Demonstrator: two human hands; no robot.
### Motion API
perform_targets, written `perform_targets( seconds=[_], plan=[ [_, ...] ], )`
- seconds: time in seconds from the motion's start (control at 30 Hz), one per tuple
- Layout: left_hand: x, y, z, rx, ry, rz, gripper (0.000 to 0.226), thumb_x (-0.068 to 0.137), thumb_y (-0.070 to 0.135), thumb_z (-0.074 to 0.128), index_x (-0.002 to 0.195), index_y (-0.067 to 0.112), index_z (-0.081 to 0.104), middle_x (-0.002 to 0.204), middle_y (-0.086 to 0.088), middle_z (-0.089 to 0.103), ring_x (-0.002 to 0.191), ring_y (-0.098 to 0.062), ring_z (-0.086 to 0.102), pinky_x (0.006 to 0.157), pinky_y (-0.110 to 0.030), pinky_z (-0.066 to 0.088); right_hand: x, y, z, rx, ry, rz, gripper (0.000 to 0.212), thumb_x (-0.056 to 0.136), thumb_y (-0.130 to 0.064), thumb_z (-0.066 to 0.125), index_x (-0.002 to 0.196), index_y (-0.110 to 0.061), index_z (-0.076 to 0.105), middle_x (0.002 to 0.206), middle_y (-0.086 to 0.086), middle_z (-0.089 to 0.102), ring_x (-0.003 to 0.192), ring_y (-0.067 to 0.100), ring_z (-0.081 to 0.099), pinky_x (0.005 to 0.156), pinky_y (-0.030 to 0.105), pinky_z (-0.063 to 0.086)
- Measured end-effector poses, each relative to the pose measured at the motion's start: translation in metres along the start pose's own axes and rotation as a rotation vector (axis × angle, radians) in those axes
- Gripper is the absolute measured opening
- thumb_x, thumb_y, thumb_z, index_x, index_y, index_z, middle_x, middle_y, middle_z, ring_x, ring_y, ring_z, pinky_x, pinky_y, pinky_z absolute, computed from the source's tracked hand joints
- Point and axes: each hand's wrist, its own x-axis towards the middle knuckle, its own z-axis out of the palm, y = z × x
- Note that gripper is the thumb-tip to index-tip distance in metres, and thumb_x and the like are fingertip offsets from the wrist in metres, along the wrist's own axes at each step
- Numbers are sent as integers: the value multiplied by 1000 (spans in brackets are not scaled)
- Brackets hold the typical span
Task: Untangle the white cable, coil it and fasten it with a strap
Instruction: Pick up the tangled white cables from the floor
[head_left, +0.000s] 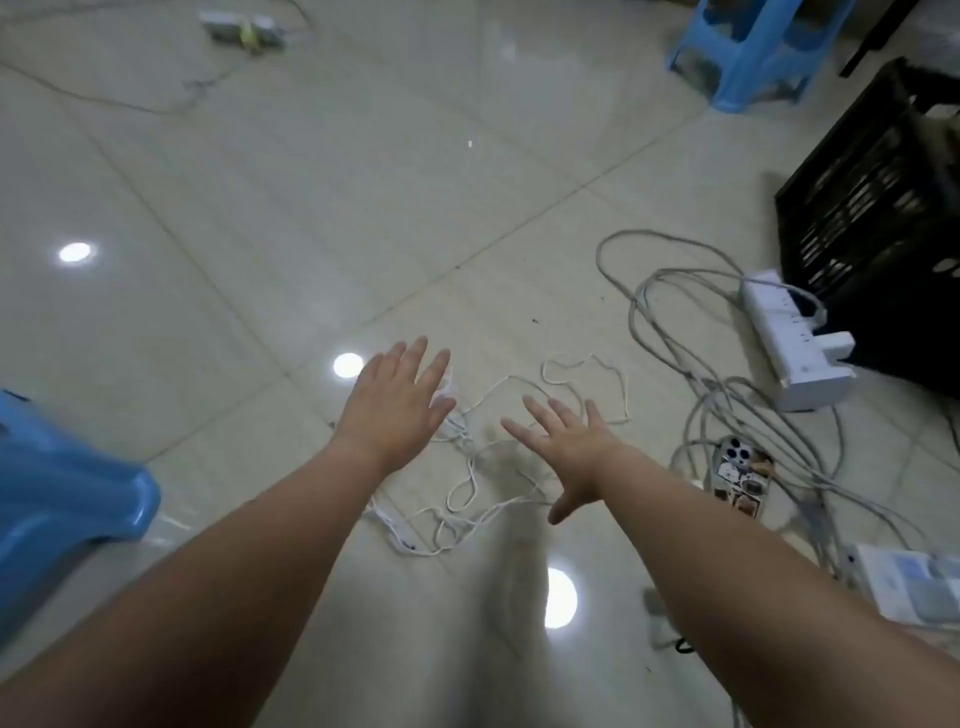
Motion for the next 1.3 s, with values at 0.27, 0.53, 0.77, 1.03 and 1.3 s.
perform_targets(
  seconds=[0.27, 0.53, 0.77, 1.03, 1.3],
  plan=[
    [-5, -16, 66, -18, -33, -66, 64, 91, 49, 30, 137, 9, 48, 138, -22, 49, 122, -41, 51, 99, -48, 42, 60, -4, 51, -231, 200, -124, 131, 62, -70, 67, 136, -37, -35, 151, 7, -33, 142, 39, -18, 105, 71, -6],
    [5, -42, 79, -71, -1, -188, 57, 95, 44, 40, 138, 8, 46, 143, -21, 45, 127, -38, 47, 101, -47, 40, 141, -45, -5, -546, 283, -340, 136, 58, -75, 66, 138, -31, -34, 148, 13, -38, 139, 44, -22, 101, 75, -7],
    [13, -68, 80, -105, 3, -326, 56, 97, 39, 42, 143, 8, 37, 151, -17, 33, 136, -33, 35, 106, -43, 32, 196, -66, -33, -535, 132, -336, 117, 68, -68, 63, 141, -42, -25, 150, 9, -36, 139, 43, -22, 102, 75, -1],
    [19, -71, 93, -122, -73, -345, 51, 97, 37, 43, 139, 7, 42, 150, -17, 35, 132, -35, 38, 105, -44, 33, 198, -33, -10, -64, -9, -229, 105, 59, -51, 80, 142, -44, 17, 157, 5, -4, 137, 39, 12, 104, 55, 29],
    [18, -53, 88, -106, -87, -265, 47, 98, 35, 43, 133, 5, 47, 147, -16, 38, 128, -34, 41, 99, -44, 36, 166, -36, 24, 270, -21, -210, 72, 72, -17, 72, 133, -25, 35, 139, 17, 25, 112, 41, 49, 96, 39, 43]
  ],
)
